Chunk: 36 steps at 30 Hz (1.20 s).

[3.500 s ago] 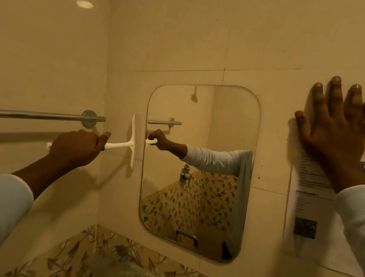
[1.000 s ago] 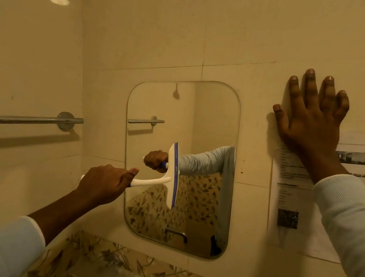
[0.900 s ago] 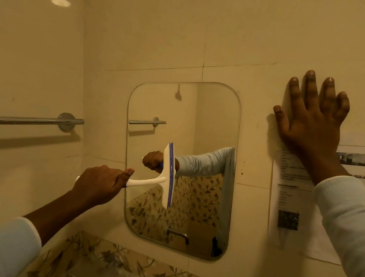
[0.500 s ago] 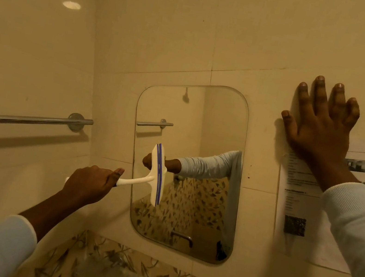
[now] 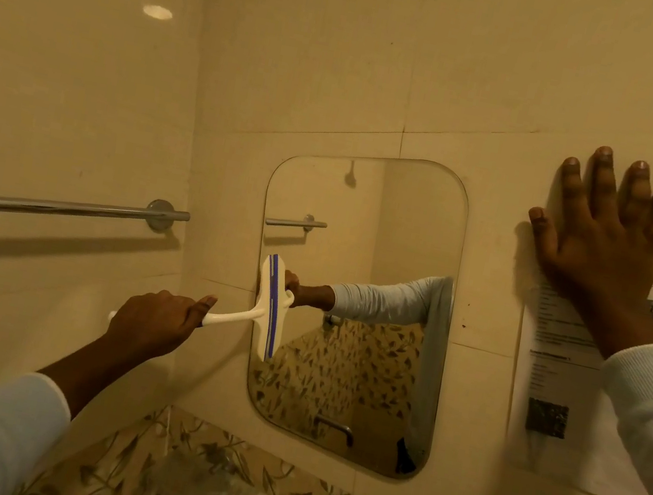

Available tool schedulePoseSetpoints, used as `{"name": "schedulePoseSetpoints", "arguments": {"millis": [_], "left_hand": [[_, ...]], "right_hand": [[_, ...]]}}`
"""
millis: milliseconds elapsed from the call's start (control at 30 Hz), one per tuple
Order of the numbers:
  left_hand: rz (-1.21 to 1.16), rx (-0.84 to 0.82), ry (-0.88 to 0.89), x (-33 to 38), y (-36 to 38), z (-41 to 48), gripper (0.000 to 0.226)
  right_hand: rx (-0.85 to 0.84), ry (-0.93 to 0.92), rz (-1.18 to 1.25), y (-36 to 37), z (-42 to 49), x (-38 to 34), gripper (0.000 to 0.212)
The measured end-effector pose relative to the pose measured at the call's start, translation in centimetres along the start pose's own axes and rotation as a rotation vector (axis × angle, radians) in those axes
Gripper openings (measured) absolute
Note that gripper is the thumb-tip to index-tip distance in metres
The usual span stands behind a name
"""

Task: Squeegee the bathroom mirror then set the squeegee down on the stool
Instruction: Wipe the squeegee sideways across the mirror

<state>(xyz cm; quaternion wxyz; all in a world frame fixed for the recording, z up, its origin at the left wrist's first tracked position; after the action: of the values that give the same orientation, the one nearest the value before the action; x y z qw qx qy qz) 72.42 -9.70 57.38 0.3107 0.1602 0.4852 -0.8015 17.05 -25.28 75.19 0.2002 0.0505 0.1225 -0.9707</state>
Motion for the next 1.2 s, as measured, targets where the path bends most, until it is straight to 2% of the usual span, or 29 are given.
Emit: {"name": "schedulePoseSetpoints", "arguments": {"millis": [233,300,433,500,633,767,833,967,1200], "left_hand": [[-0.011,-0.053,-0.083,-2.4,0.9,-1.4,0.055],[-0.064,-0.051,-0.16,-3.0,0.8,-1.6,0.051],[-0.333,0.178,-0.324,-2.6,-0.3,-2.5,0.067],[-0.376,0.257,-0.328,-1.2,-1.4,-3.1,0.07],[-0.402,0.306,-0.164,4.5,-3.8,-2.5,0.073],[-0.369,0.476,0.104,11.6,-8.6,-1.0,0.051],[-0.406,0.557,0.18,14.8,-10.8,-0.5,0.053],[-0.499,0.659,0.261,19.8,-13.7,0.2,0.068],[-0.571,0.645,0.266,22.8,-13.2,1.8,0.074]], "right_hand": [[0.009,-0.005,0.01,-0.1,-0.1,0.0,0.079],[0.01,-0.002,0.002,0.0,-0.1,0.0,0.079],[0.016,0.002,-0.016,0.1,0.1,0.0,0.079],[0.017,0.005,-0.026,0.0,0.1,0.0,0.078],[0.002,0.002,-0.028,-0.1,0.2,-0.2,0.078],[-0.005,0.001,-0.03,-0.1,0.0,-0.1,0.078],[-0.006,0.001,-0.031,-0.2,0.0,-0.2,0.078],[-0.006,0.008,-0.042,-0.3,0.0,-0.2,0.077],[0.001,0.007,-0.061,0.0,0.2,-0.1,0.077]]}}
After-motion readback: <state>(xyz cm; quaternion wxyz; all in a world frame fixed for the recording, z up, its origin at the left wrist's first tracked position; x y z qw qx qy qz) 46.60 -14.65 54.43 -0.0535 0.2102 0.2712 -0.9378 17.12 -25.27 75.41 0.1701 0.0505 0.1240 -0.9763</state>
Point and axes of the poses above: each hand's wrist, its own z-axis towards the middle knuckle, its own y-axis out of the palm, x = y × z, the point moved 7 cm from there along z, towards the middle knuckle, and after that the axes turned 8 degrees about y, right-handed, at the moved point
